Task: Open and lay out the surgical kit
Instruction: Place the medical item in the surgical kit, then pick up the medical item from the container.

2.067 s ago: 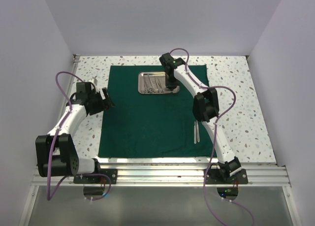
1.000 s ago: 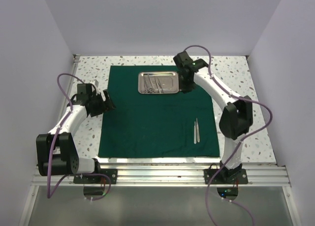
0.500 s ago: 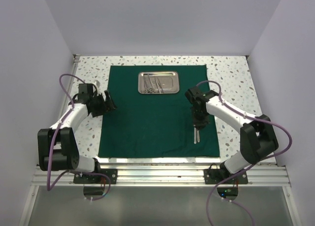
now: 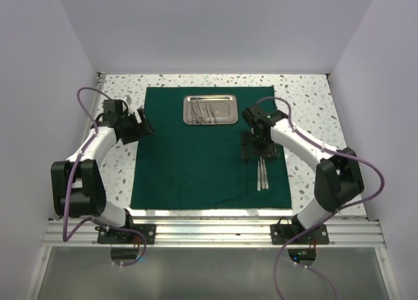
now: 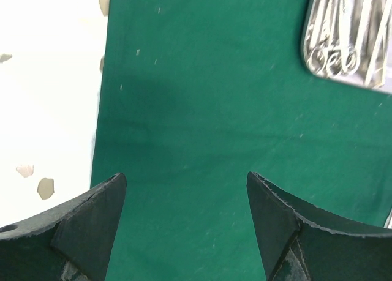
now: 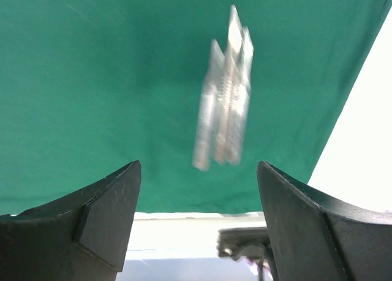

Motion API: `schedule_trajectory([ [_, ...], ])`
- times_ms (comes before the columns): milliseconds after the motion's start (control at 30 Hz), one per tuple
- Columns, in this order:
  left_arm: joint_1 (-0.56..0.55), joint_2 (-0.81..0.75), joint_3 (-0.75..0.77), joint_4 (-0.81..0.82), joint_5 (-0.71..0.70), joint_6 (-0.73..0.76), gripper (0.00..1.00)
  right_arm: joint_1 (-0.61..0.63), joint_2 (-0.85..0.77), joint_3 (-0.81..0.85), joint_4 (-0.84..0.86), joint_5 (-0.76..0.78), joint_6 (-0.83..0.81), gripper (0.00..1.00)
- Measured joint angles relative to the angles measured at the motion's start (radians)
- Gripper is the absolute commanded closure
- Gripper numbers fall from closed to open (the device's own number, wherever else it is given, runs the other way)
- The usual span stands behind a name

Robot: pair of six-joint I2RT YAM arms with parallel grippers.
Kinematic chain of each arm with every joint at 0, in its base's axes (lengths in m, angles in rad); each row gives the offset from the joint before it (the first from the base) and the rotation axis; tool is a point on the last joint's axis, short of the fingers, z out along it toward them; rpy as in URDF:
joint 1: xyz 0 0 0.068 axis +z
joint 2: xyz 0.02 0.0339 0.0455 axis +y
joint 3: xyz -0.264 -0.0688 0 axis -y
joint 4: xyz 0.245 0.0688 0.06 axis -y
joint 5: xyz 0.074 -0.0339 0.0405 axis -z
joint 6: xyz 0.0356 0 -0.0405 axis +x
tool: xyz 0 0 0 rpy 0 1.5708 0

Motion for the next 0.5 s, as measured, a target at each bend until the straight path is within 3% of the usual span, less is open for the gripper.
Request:
schedule_trajectory([
  [167, -0.015, 0.042, 0.071, -0.003, -0.004, -0.016, 0.17, 0.0, 0.175, 0.399, 0.003, 0.003, -0.042, 0.2],
  [267, -0.037, 0.072, 0.135, -0.021, -0.013, -0.023, 0.17, 0.0, 0.362, 0.695, -0.003, 0.0, -0.074, 0.21],
  [500, -0.06, 0.095, 0.237, -0.067, -0.039, -0.023, 0.18, -0.003, 0.812, 1.265, -0.019, -0.062, -0.094, 0.44],
])
